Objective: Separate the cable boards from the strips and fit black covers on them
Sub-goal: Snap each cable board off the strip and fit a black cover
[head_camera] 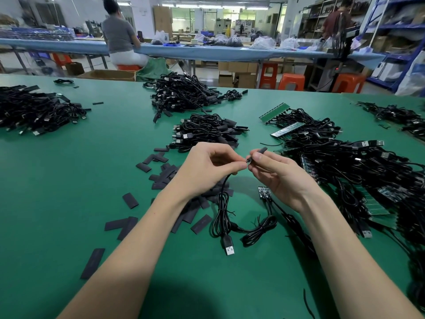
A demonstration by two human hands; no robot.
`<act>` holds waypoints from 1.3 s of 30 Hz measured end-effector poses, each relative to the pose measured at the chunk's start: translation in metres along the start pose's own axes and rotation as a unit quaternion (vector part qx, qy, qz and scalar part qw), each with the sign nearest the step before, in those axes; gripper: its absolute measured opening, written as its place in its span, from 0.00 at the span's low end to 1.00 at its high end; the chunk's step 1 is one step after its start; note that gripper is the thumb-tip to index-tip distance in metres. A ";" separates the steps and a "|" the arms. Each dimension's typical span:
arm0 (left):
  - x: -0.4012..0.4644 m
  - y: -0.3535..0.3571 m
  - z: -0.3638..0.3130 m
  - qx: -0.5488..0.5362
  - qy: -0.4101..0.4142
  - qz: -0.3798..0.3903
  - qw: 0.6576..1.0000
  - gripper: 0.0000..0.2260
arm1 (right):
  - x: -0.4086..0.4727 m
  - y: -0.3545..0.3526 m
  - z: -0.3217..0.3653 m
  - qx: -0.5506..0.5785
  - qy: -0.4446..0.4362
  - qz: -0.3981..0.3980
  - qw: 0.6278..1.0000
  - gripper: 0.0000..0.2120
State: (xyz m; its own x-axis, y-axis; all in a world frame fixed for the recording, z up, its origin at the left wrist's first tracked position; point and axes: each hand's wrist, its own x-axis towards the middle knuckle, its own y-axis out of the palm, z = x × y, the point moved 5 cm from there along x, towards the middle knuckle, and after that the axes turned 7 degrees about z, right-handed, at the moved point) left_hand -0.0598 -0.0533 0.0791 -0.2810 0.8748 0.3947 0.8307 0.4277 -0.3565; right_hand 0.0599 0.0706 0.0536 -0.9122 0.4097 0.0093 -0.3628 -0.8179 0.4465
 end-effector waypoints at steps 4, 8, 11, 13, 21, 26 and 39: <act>0.000 0.001 0.001 -0.028 0.001 0.001 1.000 0.04 | -0.001 0.001 -0.002 -0.004 0.010 0.019 1.000 0.07; -0.002 0.000 0.004 -0.054 0.003 0.000 0.999 0.05 | -0.001 0.006 -0.004 -0.019 0.015 0.037 0.999 0.06; -0.004 -0.002 0.006 -0.065 -0.004 -0.008 0.998 0.05 | -0.001 0.009 -0.006 -0.025 0.019 0.045 0.999 0.05; -0.003 -0.001 0.008 -0.071 -0.005 -0.011 0.997 0.05 | -0.001 0.011 -0.007 -0.029 0.017 0.044 0.998 0.06; -0.003 -0.005 0.016 -0.095 -0.013 -0.053 0.994 0.04 | 0.002 0.023 0.004 -0.070 -0.134 -0.015 0.988 0.17; -0.003 -0.005 0.018 -0.100 -0.020 -0.054 0.993 0.04 | 0.002 0.024 0.003 -0.064 -0.142 -0.040 0.987 0.16; -0.004 -0.002 0.017 -0.084 -0.024 -0.066 0.994 0.05 | 0.005 0.019 0.000 -0.057 -0.150 -0.074 0.984 0.10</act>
State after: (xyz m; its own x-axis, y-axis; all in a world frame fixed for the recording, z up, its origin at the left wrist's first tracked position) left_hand -0.0684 -0.0538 0.0643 -0.4126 0.8247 0.3868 0.8522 0.4994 -0.1558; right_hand 0.0486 0.0568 0.0618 -0.7565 0.6143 0.2241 -0.5220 -0.7738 0.3589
